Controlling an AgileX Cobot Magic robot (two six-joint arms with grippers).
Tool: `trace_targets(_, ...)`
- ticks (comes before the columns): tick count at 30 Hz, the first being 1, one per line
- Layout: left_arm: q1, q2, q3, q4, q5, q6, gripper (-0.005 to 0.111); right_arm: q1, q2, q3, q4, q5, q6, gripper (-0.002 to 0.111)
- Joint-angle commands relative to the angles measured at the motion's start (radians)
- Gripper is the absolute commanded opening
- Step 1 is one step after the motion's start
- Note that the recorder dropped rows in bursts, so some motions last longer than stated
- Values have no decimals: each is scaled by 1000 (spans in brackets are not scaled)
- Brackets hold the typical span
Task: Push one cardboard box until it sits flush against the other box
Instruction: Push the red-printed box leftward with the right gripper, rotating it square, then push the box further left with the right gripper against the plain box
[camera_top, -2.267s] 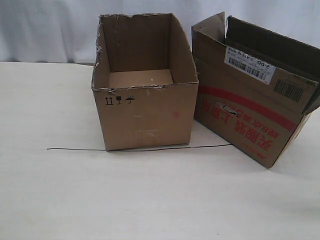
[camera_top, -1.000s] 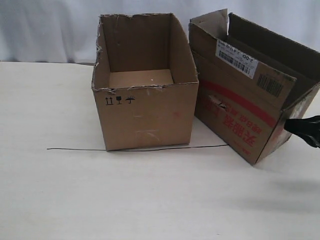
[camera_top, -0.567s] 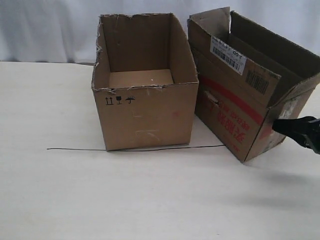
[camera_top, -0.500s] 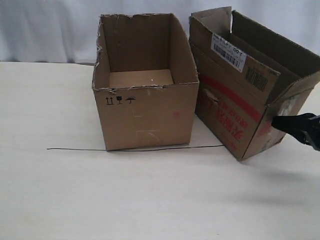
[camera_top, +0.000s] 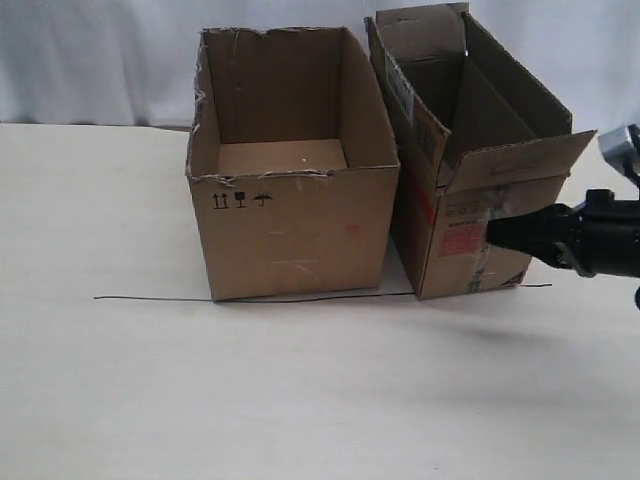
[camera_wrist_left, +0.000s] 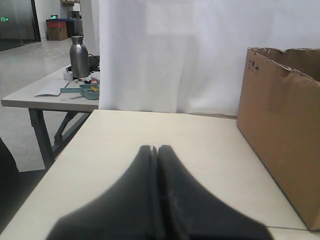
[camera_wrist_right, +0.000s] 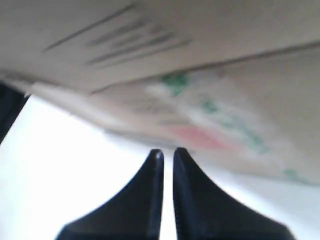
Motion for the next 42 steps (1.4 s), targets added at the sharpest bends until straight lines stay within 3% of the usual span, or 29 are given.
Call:
trace_targets(1, -7, -3, 2, 2, -13, -2, 0, -96, -125, -6, -186, 206, 172, 5)
trace_targets(6, -7, -3, 2, 2, -13, -2, 0, -252, -323, -33, -19, 235, 267, 5)
trace_targets(11, -7, -3, 2, 2, -13, -2, 0, -288, -366, -182, 1, -24, 391, 5)
trace_targets(14, -7, -3, 2, 2, -13, -2, 0, -288, -285, -299, 4, -140, 437, 5)
trace_targets(18, -7, -3, 2, 2, -15, -2, 0, -291, -72, -507, -27, -62, 541, 5)
trace_targets(25, -7, -3, 2, 2, -17, -2, 0, -291, 250, -798, -383, 76, 764, 5)
trace_targets(34, -7, -3, 2, 2, -17, -2, 0, -256, 429, -817, -440, 232, 785, 5)
trace_targets(42, -7, -3, 2, 2, -17, -2, 0, -168, 452, -773, -440, 192, 785, 5)
